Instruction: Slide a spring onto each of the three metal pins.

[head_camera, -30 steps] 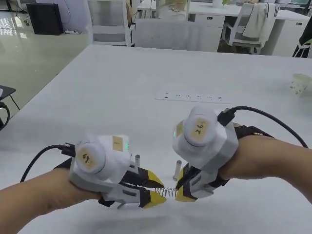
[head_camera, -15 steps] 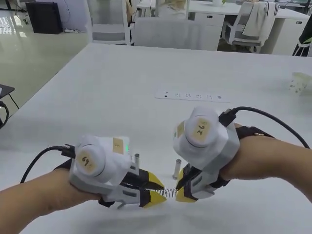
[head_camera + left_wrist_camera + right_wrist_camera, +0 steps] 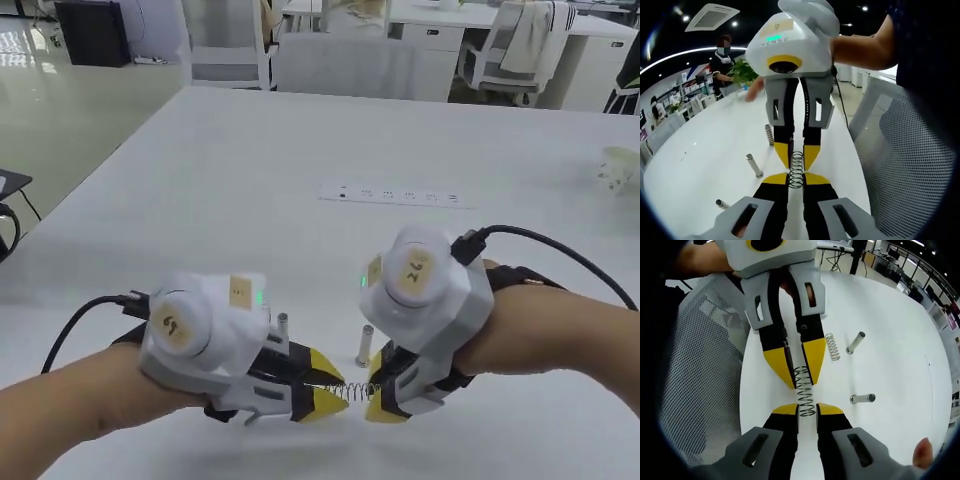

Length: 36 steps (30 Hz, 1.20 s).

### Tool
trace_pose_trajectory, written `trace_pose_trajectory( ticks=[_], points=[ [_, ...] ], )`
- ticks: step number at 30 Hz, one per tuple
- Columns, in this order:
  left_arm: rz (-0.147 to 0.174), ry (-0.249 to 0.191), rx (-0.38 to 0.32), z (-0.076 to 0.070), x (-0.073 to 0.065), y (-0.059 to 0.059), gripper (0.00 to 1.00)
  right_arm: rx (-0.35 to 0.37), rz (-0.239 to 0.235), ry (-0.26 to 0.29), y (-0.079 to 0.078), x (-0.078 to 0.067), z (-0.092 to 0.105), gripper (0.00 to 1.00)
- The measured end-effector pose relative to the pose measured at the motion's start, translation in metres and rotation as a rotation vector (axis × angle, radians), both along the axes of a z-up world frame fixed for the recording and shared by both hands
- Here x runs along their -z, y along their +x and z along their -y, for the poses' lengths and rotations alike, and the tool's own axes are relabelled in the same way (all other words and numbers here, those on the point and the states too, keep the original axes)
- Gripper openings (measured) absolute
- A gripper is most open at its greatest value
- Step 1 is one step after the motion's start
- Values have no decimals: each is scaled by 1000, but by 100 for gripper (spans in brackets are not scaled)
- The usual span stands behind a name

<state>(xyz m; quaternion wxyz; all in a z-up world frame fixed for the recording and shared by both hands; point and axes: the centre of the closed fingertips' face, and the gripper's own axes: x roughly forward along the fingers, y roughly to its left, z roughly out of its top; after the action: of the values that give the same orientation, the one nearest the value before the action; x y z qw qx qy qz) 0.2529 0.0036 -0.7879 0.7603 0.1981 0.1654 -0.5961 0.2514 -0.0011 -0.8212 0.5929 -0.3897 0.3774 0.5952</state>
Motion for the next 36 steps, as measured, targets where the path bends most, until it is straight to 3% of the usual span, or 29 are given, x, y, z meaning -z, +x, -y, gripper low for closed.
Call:
trace_pose_trajectory(
  ticks=[6, 16, 36],
  points=[
    [5, -16, 3, 4, -5, 0, 2, 2, -6, -4, -1, 2, 2, 11],
    [3, -5, -6, 2, -1, 1, 3, 1, -2, 15, -1, -1, 2, 9],
    [-3, 22, -5, 2, 6, -3, 3, 2, 0, 80, -7, -28, -11, 9]
  ],
)
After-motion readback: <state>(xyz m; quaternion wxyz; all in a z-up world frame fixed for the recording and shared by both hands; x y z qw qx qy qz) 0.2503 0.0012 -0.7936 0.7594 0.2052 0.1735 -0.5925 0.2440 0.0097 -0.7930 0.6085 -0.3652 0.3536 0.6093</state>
